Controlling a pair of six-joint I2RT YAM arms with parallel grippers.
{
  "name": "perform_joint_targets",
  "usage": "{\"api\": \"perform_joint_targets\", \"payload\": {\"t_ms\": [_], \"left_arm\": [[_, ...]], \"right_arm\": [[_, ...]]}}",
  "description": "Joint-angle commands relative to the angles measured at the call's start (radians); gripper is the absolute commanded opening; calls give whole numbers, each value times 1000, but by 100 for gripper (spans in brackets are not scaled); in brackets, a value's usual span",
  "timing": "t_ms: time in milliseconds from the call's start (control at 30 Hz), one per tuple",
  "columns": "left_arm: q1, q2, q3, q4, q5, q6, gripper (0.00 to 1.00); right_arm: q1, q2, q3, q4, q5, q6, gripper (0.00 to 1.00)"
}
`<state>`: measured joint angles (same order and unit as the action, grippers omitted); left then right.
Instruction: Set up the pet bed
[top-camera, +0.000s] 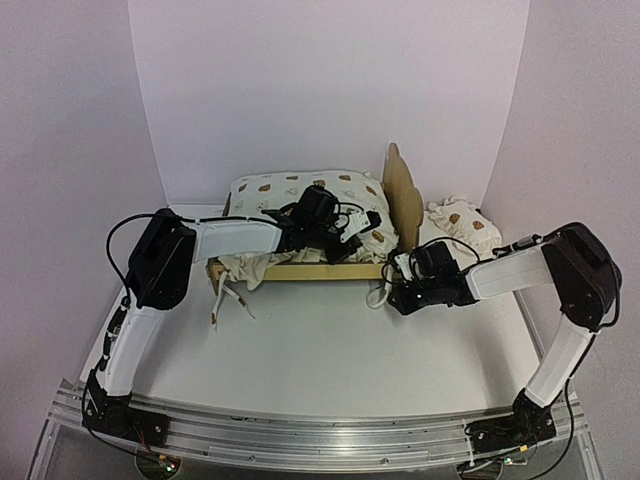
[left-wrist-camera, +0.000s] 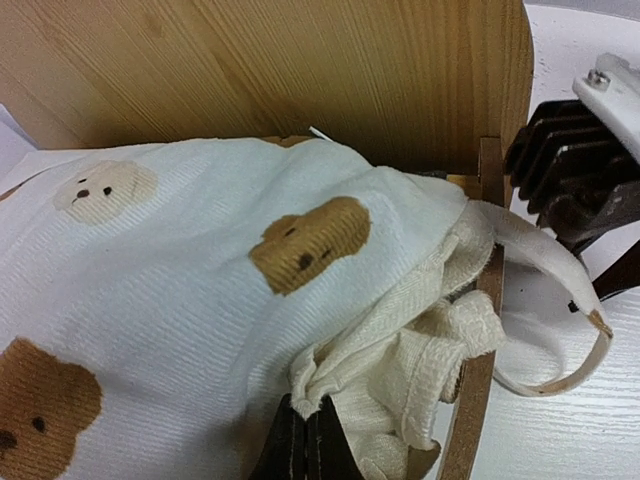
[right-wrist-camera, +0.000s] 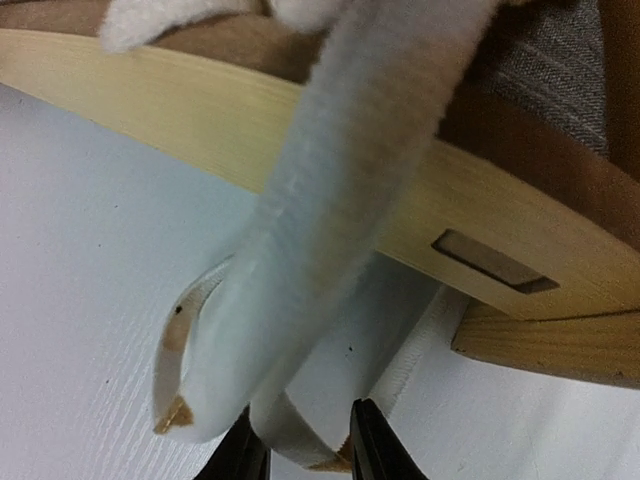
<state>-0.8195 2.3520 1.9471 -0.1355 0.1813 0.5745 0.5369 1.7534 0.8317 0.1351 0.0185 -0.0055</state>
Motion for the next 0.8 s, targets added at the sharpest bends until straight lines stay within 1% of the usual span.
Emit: {"api": "perform_joint_targets", "payload": {"t_ms": [0,67,100,200,333,400,467,533,767], "left_arm": [[9,-58,60,-22,9,-20,0],[14,-64,66,-33,16,-23,0],[16,-65,74,-40,19,-25,0],[36,-76,101,-85,34,-41,0],[63,-109,110,-126,72,-51,0],[72,-118,119,-150,79,-51,0],[78,-122,131,-170,81,-52,0],[86,-125,134,-188,81,-55,0],[121,-134,143,-195,60,-89,0]], "right_arm": [[-5,33,49,18,14,-16,19],[-5,28,51,18,16,-13,9],[-6,20,52,18,14,-13,6],[-5,-36,64,-11,-19,-26,1],[-6,-126,151,-129,-92,-49,0],[-6,-138,232,-215,-104,-67,0],[-8,-124,323,-306,-102,-81,0],[-12,-94,405,-354,-97,-83,0],[-40,22,608,-390,-44,-88,0]]}}
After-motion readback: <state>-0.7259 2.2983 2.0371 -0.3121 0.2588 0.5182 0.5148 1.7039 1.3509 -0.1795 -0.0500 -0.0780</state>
